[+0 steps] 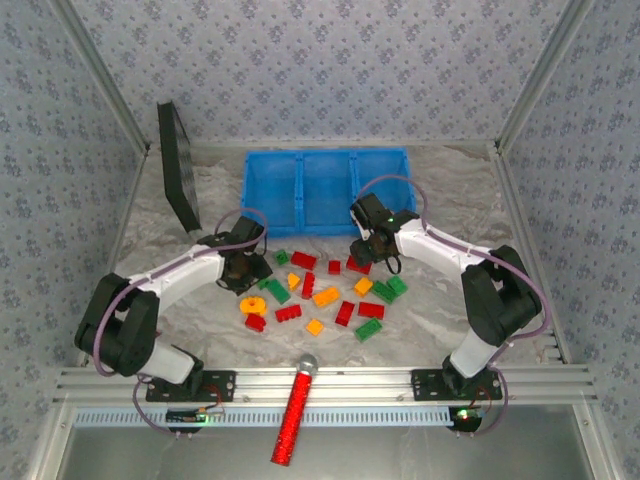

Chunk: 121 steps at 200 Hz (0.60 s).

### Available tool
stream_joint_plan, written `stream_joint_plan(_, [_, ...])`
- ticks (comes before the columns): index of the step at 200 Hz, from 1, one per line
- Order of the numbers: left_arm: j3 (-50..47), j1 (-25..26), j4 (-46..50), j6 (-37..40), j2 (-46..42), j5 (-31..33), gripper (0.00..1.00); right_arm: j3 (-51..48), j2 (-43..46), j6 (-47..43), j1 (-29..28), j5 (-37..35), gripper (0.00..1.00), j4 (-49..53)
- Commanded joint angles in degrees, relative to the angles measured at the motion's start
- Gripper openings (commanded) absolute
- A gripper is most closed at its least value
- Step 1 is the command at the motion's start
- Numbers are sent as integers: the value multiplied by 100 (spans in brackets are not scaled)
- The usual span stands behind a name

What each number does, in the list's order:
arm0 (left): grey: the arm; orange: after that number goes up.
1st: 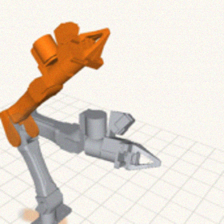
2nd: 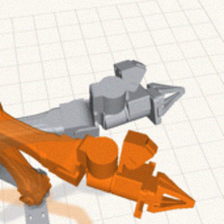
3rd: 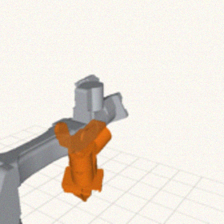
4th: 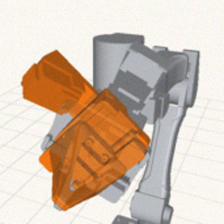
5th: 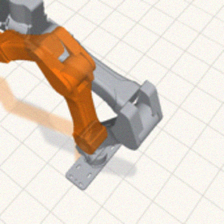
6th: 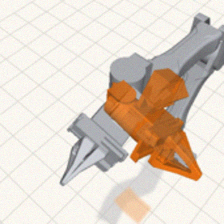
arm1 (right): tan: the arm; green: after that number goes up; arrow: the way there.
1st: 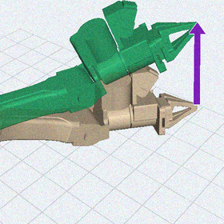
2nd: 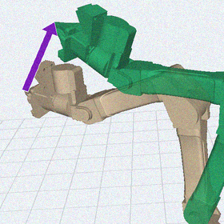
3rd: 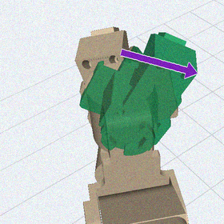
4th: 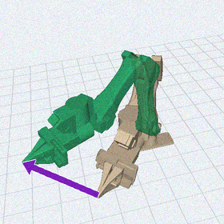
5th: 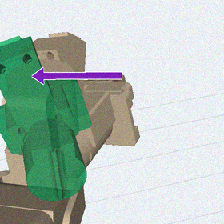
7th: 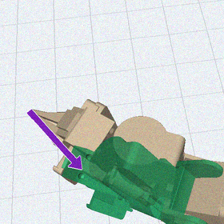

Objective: Sort the legos into containers by color
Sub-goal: Pick up the lego from the center of the table.

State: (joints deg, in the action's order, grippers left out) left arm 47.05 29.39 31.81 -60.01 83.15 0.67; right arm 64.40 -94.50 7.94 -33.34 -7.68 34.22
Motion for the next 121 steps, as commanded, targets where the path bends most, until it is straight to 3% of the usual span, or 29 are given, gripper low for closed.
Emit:
stream_joint_plan(1, [94,31,-199,11,129,-108,55,39,-50,32,25,63,62,50])
stream_joint_plan(93, [54,41,-466,20,603,-214,55,42,-128,14,27,41,62,50])
stream_joint_plan(121, [84,39,-457,90,659,-216,44,29,-139,14,29,21,62,50])
